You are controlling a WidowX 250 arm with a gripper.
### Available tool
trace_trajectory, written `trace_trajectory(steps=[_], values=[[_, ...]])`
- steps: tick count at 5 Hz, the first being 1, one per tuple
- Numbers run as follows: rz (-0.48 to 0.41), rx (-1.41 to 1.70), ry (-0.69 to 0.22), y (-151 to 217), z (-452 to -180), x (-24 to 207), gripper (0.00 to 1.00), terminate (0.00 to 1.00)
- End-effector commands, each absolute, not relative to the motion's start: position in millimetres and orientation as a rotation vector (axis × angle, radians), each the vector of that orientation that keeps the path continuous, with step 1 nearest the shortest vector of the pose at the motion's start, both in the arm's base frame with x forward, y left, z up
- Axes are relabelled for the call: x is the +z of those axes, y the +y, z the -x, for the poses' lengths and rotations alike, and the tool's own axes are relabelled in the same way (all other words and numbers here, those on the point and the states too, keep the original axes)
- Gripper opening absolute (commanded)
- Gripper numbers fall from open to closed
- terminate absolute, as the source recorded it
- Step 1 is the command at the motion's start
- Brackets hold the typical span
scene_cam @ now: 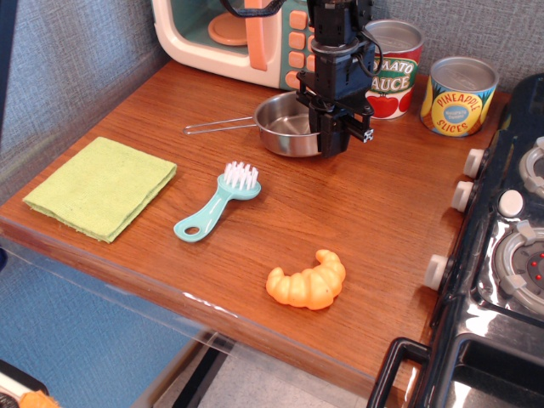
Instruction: Place the pot behind the blue brush
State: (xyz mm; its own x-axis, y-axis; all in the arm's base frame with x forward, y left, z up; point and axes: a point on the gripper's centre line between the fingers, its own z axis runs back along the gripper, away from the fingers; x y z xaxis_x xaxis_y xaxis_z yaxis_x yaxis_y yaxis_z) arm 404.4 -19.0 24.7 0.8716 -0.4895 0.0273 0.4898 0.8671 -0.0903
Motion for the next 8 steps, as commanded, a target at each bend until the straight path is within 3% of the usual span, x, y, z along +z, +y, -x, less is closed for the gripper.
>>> trace_trajectory(steps=[1, 2, 3, 4, 7, 8], values=[[0.1, -0.484, -0.104, -1.1, -395.1, 68.9, 1.0, 0.0], [0.109, -0.375, -0.139, 7.8, -402.3, 92.0, 1.0, 0.0], [0.091, -0.165, -0.191, 34.7, -396.4, 130.4, 1.0, 0.0], [0.059, 0.05, -0.182, 66.1, -373.9, 144.6, 1.0, 0.0], [0.068, -0.012, -0.074, 117.3, -350.7, 133.0, 1.0, 0.0], [0.068, -0.012, -0.074, 117.3, -350.7, 133.0, 1.0, 0.0]])
